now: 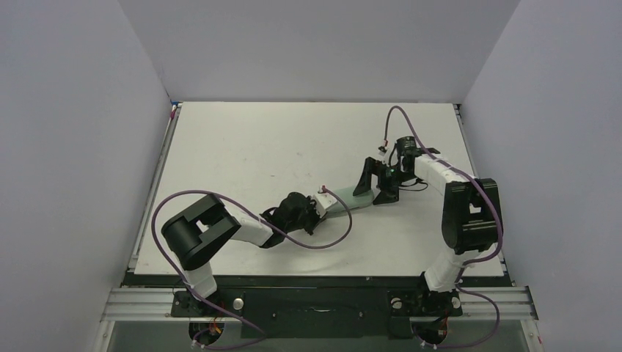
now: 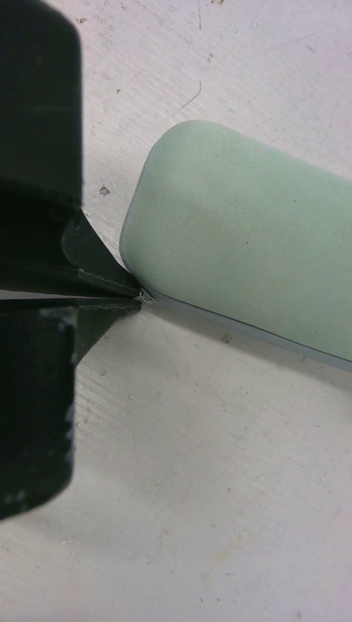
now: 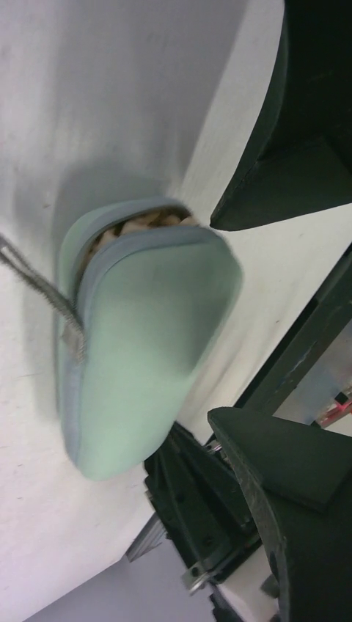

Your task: Open the umbrella

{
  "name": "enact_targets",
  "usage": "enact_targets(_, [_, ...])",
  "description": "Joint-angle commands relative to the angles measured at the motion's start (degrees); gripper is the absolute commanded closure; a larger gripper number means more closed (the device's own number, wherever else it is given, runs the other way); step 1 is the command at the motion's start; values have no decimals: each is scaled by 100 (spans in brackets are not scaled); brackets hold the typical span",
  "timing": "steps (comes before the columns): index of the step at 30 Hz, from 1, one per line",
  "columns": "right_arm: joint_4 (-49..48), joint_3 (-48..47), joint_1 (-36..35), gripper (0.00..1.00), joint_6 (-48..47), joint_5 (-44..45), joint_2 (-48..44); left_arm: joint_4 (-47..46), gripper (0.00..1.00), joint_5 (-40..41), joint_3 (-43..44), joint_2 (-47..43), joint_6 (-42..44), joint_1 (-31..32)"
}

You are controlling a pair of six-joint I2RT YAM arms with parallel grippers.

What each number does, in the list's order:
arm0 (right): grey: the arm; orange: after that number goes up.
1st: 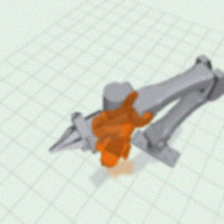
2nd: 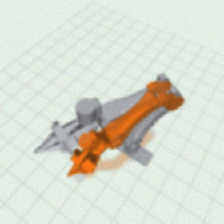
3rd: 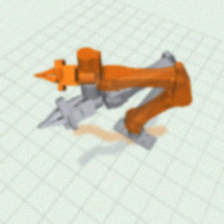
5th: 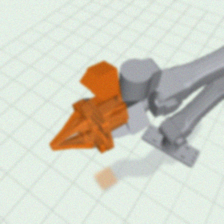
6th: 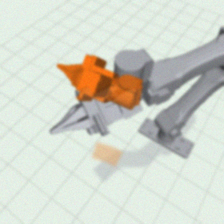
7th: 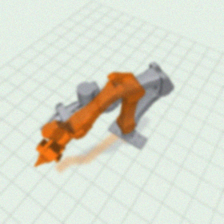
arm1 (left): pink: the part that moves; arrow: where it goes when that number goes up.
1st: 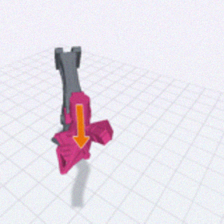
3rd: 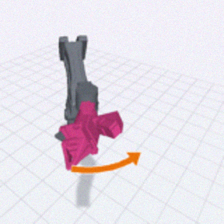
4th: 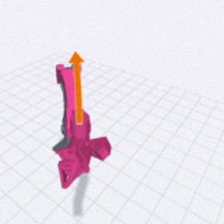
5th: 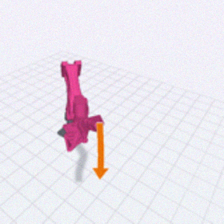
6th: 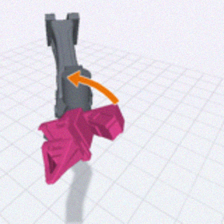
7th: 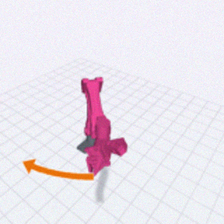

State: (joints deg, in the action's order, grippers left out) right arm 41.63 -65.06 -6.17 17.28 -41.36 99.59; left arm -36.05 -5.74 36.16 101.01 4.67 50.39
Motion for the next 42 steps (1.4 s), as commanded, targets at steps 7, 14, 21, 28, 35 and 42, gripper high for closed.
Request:
enact_targets(7, [-1429,-113,-573,32,1133,807,531,-189,100,116,109,2,-57,129])
enact_targets(14, [-839,-406,-541,100,338,1266,848,-79,100,271,-161,-258,-78,58])
enact_targets(21, [-420,-648,-407,100,-378,1436,1102,62,100,517,-450,-605,-26,-118])
enact_targets(28, [145,-1128,-469,100,-1279,1186,1332,74,100,450,-444,-660,295,-315])
enact_targets(35, [1193,-1958,-706,100,-2367,918,1838,-126,100,114,-238,-450,984,-459])
enact_targets(42, [2048,-2463,-1002,100,-3519,751,2274,-172,100,-151,15,-184,1267,-632])
